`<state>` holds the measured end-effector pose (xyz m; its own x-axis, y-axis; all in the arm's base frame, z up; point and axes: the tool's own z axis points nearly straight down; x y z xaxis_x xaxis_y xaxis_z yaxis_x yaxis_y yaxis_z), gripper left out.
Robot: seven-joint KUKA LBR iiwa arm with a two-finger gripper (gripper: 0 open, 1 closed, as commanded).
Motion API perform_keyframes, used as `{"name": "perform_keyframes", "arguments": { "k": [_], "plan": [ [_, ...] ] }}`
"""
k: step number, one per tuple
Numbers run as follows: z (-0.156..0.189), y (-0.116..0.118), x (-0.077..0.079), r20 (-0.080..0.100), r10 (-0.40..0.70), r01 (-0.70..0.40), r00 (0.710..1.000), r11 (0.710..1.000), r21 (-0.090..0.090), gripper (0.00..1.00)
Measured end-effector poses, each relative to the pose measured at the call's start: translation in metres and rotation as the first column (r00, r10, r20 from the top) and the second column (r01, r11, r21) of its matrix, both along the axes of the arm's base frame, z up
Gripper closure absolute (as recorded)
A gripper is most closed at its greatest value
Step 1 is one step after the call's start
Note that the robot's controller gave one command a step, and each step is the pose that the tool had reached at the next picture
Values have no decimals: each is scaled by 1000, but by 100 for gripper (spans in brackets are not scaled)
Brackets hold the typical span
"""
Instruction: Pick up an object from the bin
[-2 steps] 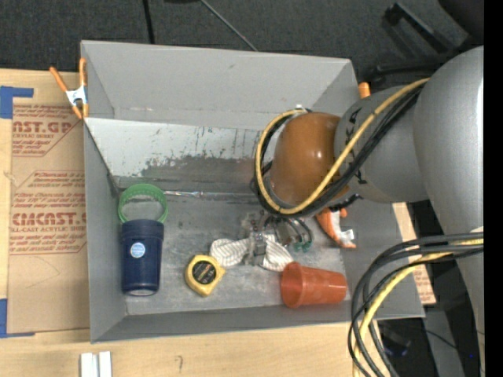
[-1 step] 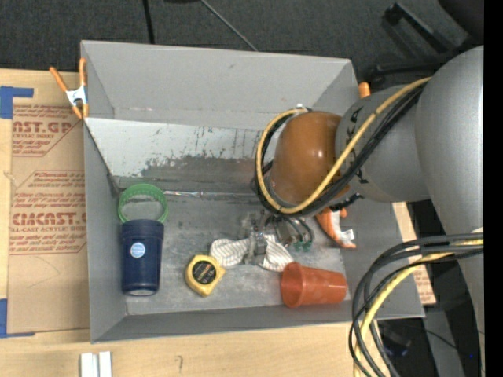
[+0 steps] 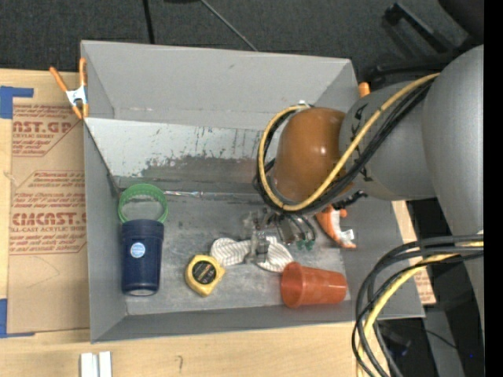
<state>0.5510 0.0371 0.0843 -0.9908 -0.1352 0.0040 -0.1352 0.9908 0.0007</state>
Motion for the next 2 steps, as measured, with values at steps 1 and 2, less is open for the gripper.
{"name": "perform_keyframes", "arguments": {
  "k": [1,2],
  "plan": [
    [20,0,0,-1,-1,1,1000,1000,0,100],
    [38,0,1,5,0,0,1000,1000,0,100]
  ]
}}
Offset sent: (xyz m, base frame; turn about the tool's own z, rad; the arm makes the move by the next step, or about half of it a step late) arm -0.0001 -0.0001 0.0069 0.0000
